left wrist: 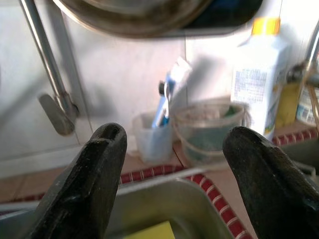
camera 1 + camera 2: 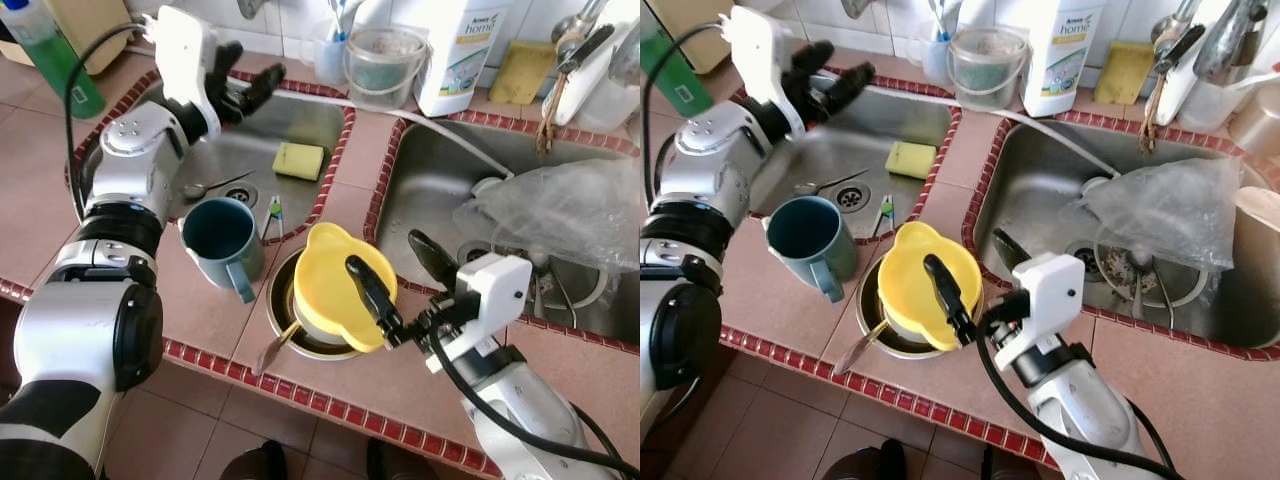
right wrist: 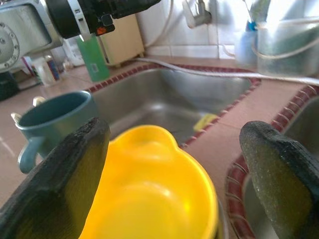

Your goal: Kitchen organization

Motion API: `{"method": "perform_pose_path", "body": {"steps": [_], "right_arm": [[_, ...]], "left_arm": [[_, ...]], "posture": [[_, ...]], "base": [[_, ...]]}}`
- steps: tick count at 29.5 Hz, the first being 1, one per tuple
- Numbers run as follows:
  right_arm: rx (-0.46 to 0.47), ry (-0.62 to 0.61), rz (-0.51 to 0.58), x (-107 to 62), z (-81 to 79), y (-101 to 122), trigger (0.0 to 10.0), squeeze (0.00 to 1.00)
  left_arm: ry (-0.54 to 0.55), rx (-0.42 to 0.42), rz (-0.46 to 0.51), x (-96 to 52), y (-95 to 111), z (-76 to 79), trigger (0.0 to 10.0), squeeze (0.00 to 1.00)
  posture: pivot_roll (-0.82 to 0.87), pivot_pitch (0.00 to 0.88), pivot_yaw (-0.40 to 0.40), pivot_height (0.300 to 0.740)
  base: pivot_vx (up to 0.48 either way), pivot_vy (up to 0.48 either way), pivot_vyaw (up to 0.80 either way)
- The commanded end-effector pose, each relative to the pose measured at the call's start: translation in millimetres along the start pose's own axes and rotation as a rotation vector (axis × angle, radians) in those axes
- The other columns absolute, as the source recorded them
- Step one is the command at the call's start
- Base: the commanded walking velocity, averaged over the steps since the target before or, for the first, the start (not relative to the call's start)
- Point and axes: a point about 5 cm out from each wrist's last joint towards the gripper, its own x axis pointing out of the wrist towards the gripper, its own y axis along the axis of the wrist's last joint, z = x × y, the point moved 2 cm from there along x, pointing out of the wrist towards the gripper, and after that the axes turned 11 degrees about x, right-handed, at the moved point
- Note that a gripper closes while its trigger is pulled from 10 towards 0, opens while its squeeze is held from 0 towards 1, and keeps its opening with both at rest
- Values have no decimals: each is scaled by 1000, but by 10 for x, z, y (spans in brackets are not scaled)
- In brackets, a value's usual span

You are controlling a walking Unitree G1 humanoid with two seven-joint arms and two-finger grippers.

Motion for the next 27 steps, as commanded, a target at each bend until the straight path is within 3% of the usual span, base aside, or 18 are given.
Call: {"method": "perform_pose_path", "body": {"steps": [1,8,18,27], "right_arm": [[2,15,6,40,-17,-26,10000,0],[-17,29,22,166,38,-79,10000,0],[-56,29,43,324,180,-109,10000,0],[-77,-45,43,466,367,-149,10000,0]], "left_arm": [[23,-16,-2,-71,-42,-5,10000,0],[66,-7,-1,-182,-51,76,10000,0],[187,-12,-23,-463,-38,122,10000,0],[275,-42,-71,-753,-115,307,10000,0]], "posture": [[-78,145,51,740],[-45,112,36,740],[-9,73,3,740],[12,41,-25,740]], "base": [[0,0,0],[0,0,0],[0,0,0],[0,0,0]]}}
